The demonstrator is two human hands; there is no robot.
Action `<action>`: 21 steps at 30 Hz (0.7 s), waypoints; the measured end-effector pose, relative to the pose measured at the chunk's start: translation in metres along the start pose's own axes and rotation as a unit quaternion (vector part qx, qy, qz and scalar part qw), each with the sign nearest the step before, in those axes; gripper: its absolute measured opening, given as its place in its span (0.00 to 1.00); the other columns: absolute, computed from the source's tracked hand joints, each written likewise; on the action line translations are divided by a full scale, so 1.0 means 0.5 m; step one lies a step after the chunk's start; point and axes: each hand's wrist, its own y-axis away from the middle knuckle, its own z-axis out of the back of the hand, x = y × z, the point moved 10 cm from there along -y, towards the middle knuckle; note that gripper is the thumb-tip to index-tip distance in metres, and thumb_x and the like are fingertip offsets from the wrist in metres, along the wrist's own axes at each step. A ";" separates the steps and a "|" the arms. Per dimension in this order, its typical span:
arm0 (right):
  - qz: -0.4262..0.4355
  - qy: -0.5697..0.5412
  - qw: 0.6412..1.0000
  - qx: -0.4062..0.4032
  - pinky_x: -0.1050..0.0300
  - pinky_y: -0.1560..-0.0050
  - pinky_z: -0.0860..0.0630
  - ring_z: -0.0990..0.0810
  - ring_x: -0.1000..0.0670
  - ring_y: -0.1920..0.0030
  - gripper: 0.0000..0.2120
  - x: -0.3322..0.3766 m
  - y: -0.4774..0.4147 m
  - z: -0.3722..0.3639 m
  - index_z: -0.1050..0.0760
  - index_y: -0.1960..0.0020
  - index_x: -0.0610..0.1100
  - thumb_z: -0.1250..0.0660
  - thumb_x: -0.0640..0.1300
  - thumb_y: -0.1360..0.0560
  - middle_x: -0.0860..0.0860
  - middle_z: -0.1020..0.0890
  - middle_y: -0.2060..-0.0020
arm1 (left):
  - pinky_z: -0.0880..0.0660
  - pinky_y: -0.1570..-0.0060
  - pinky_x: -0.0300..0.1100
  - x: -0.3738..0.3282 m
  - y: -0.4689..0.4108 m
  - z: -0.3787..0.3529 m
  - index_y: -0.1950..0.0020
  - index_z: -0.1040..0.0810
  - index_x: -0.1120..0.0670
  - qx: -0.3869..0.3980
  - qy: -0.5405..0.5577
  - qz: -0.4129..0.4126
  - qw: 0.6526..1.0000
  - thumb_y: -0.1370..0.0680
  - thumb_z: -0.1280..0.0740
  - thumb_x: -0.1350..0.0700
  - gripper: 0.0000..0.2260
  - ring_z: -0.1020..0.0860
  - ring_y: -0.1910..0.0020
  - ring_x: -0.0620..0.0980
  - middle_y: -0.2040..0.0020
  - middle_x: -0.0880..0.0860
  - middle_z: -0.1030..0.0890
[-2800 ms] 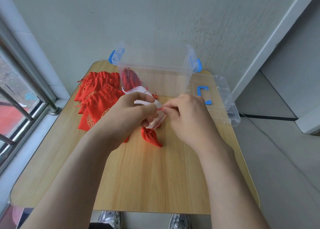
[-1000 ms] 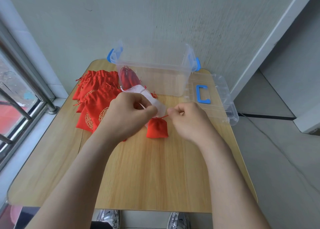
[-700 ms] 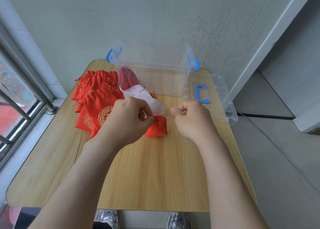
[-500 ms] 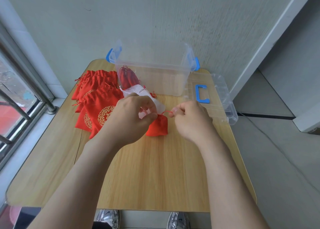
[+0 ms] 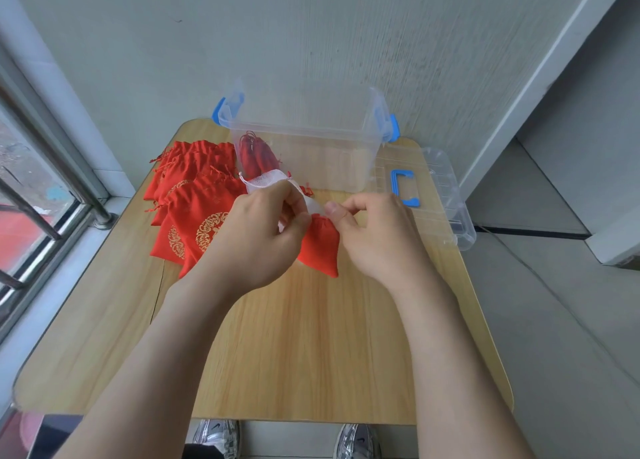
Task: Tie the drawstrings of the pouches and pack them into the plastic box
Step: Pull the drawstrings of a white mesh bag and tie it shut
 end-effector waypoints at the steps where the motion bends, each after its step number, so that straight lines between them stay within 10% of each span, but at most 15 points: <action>1: 0.002 -0.011 1.000 -0.005 0.49 0.46 0.22 0.20 0.46 0.46 0.15 0.003 -0.001 0.005 0.17 0.56 0.53 0.33 0.61 0.18 0.52 0.16 0.55 | 0.27 0.57 0.36 0.004 -0.001 0.000 0.53 0.22 0.53 -0.003 -0.004 0.005 1.000 0.19 0.32 0.59 0.04 0.20 0.58 0.44 0.60 0.45 0.18; 9: 0.003 -0.052 0.997 -0.058 0.54 0.49 0.27 0.20 0.47 0.46 0.13 0.013 -0.003 0.015 0.17 0.55 0.50 0.32 0.56 0.17 0.52 0.17 0.55 | 0.23 0.64 0.41 0.041 0.000 -0.012 0.51 0.23 0.55 0.007 0.110 0.132 0.985 0.15 0.37 0.58 0.06 0.19 0.66 0.50 0.66 0.49 0.17; 14: 0.018 -0.084 0.994 -0.067 0.56 0.52 0.31 0.20 0.47 0.49 0.13 0.029 0.001 0.022 0.17 0.59 0.49 0.29 0.55 0.19 0.57 0.18 0.61 | 0.39 0.67 0.46 0.063 0.020 -0.070 0.61 0.34 0.51 0.084 0.393 0.307 0.863 0.16 0.40 0.60 0.14 0.41 0.72 0.48 0.70 0.48 0.38; 21: 0.015 -0.087 0.994 -0.069 0.58 0.54 0.33 0.21 0.48 0.51 0.14 0.033 0.003 0.025 0.19 0.62 0.48 0.29 0.53 0.20 0.57 0.20 0.64 | 0.41 0.70 0.44 0.063 0.019 -0.054 0.62 0.33 0.51 0.058 0.369 0.313 0.873 0.16 0.39 0.57 0.14 0.44 0.71 0.50 0.70 0.48 0.41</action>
